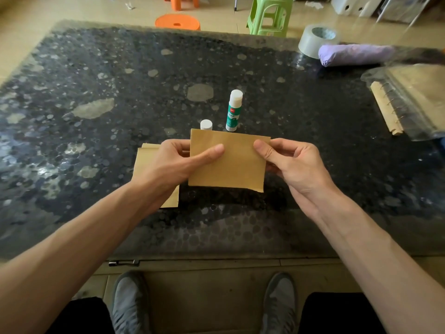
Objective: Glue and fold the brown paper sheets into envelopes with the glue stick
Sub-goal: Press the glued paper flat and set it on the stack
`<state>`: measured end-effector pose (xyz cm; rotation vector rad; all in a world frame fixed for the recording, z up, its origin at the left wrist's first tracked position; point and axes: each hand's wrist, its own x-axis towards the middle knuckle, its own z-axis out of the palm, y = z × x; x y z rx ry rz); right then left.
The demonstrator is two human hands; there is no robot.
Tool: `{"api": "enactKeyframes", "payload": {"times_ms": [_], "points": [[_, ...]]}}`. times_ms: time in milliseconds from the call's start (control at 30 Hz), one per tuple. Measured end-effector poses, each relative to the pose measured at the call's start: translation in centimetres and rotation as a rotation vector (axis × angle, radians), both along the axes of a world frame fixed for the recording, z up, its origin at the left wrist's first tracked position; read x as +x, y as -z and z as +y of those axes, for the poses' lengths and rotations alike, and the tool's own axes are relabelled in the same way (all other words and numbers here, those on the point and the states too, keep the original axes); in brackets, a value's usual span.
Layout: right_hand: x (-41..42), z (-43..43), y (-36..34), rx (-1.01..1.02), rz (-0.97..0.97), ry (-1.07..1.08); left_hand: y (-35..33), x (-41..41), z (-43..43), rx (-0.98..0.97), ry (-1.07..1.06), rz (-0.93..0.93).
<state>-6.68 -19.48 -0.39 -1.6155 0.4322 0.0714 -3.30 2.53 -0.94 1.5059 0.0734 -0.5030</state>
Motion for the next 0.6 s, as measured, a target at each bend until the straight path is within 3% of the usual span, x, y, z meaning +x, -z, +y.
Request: {"api": "enactKeyframes", "payload": {"times_ms": [167, 400, 600], "points": [[-0.5, 0.7, -0.1, 0.143, 0.034, -0.138, 0.4, 0.0, -0.3, 0.037, -0.018, -0.004], [-0.7, 1.4, 0.3, 0.1, 0.05, -0.067, 0.4, -0.8, -0.9, 0.027, 0.044, 0.015], [-1.0, 1.7, 0.3, 0.222, 0.048, -0.131, 0.5, -1.2, -1.4, 0.0, 0.009, -0.007]]}}
